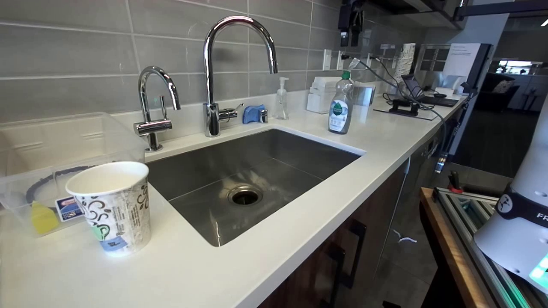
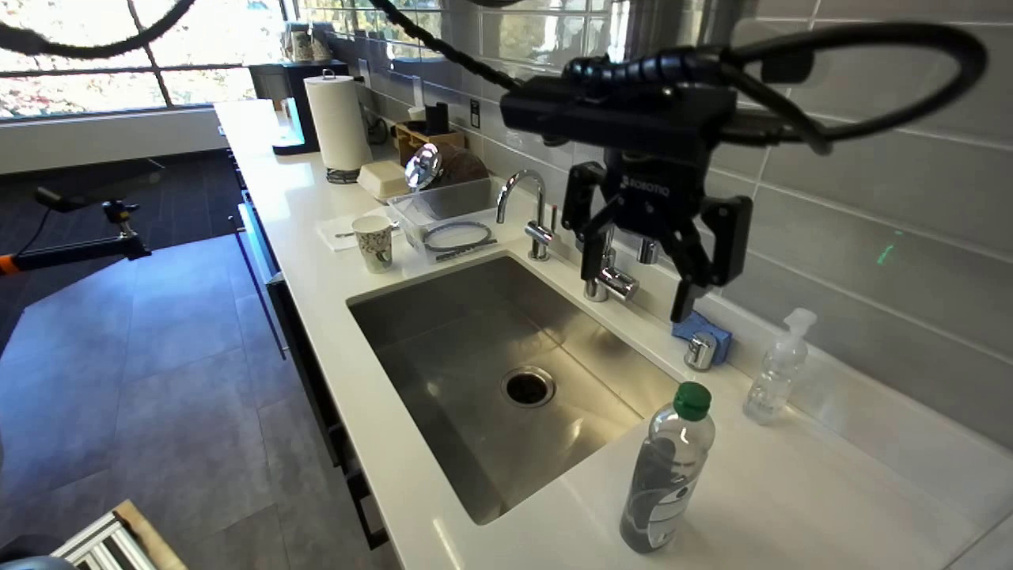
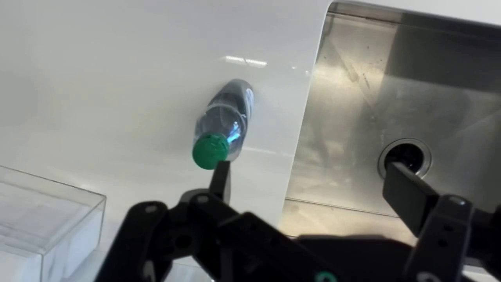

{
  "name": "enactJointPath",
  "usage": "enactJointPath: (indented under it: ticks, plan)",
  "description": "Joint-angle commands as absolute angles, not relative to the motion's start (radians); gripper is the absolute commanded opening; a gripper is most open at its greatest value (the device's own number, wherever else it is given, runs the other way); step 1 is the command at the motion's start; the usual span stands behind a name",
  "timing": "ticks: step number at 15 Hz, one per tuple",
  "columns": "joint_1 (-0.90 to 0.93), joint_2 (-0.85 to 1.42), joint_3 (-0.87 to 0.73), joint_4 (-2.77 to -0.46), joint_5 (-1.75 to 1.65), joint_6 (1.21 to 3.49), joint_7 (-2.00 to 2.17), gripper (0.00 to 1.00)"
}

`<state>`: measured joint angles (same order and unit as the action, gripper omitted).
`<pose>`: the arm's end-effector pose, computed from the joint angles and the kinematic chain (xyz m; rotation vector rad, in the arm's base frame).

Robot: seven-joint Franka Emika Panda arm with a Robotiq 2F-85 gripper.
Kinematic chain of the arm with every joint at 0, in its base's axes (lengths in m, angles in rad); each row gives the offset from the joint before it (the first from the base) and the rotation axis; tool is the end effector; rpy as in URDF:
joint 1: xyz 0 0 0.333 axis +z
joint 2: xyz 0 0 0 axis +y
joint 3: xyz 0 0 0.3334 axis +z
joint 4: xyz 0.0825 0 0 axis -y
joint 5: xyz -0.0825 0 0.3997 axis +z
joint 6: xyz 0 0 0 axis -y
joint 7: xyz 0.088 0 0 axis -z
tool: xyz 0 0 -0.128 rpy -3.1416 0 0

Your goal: Move the bottle with a green cup to the right closer to the edge

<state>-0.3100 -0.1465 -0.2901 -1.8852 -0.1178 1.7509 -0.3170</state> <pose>0.4272 -0.3176 0.5593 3.0460 -0.3975 -0.0412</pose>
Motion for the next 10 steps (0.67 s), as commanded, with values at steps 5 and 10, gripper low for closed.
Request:
enactJointPath:
  ticks: [5, 10]
  plan:
    - [-0.188, -0.314, -0.25, -1.981, -0.038, 1.664, -0.432, 1.0]
    - [-0.182, -0.302, -0.249, -1.961, -0.059, 1.677, -0.409, 1.0]
